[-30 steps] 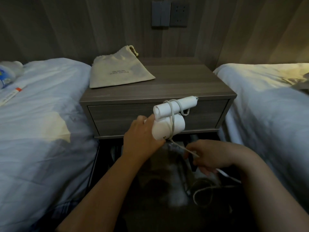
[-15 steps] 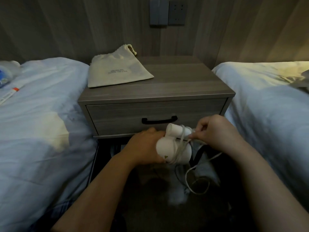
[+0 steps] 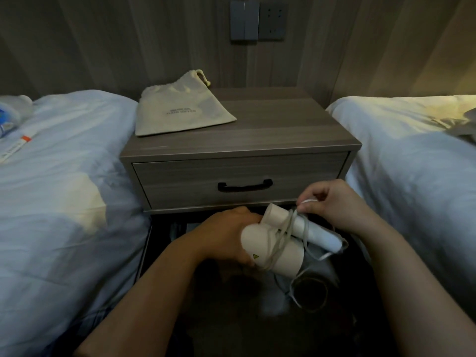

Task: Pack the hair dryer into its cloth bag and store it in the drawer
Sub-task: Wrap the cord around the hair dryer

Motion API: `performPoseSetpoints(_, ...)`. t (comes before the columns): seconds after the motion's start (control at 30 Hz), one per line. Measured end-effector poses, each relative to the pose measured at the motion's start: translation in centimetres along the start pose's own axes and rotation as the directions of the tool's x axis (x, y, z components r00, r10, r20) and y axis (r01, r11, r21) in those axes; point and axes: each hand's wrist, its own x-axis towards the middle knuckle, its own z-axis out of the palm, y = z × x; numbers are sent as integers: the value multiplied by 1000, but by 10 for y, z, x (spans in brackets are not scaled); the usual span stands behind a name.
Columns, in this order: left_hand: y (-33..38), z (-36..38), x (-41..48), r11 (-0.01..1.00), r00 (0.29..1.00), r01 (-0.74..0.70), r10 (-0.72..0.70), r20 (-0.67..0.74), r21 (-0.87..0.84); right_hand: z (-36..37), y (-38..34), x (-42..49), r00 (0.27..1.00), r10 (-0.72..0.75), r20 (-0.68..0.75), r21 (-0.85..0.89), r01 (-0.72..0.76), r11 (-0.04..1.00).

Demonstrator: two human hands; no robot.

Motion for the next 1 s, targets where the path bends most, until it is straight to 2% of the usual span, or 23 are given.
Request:
performPoseSetpoints(0.17, 3, -4, -4, 994, 997, -44, 50, 58, -101, 1, 4, 4, 997, -16, 75, 205, 0, 979)
performPoseSetpoints(0.3, 7, -9, -7, 983, 990, -54, 76, 119, -177, -4, 16, 7, 966, -24, 258, 344, -68, 936)
performPoseSetpoints(0.4, 10, -13, -11, 959, 985, -64, 106, 137, -277, -6, 25, 11, 928, -80, 365, 573, -156, 804)
performPoseSetpoints(0.47, 11, -16, -13, 925, 987, -62, 112, 113, -375, -1, 30, 15, 908, -98, 407, 629, -201, 751)
performPoseSetpoints(0.5, 11, -17, -13, 904, 990, -60, 109, 91, -423, 2, 33, 17, 914, -115, 390, 676, -199, 710)
performPoseSetpoints(0.53, 11, -18, -13, 881, 993, -62, 104, 64, -469, 6, 35, 19, 924, -138, 358, 751, -197, 630)
performPoseSetpoints(0.6, 11, -19, -13, 822, 998, -50, 58, -4, -568, 19, 33, 19, 925, -271, 264, 886, -121, 448)
performPoseSetpoints(0.63, 12, -19, -12, 778, 999, -37, 12, -43, -627, 21, 25, 15, 934, -245, 261, 911, -155, 381)
performPoseSetpoints(0.7, 12, -18, -9, 681, 988, -27, -93, -123, -731, 22, 21, 15, 932, -174, 319, 907, -246, 343)
performPoseSetpoints(0.73, 12, -18, -7, 650, 978, -24, -144, -154, -760, 23, 19, 17, 957, -129, 260, 903, -193, 384)
performPoseSetpoints(0.77, 11, -17, -6, 629, 967, -21, -186, -176, -777, 24, 15, 16, 963, -90, 252, 911, -205, 359)
performPoseSetpoints(0.83, 12, -16, -4, 610, 944, -11, -254, -210, -792, 29, 13, 20, 970, 31, 239, 926, -238, 294)
performPoseSetpoints(0.9, 16, -14, -2, 608, 925, -18, -291, -244, -794, 33, 10, 22, 956, 89, 278, 916, -292, 274)
performPoseSetpoints(1.0, 21, -8, 2, 602, 896, -35, -335, -292, -798, 34, 3, 15, 965, 88, 248, 942, -262, 211)
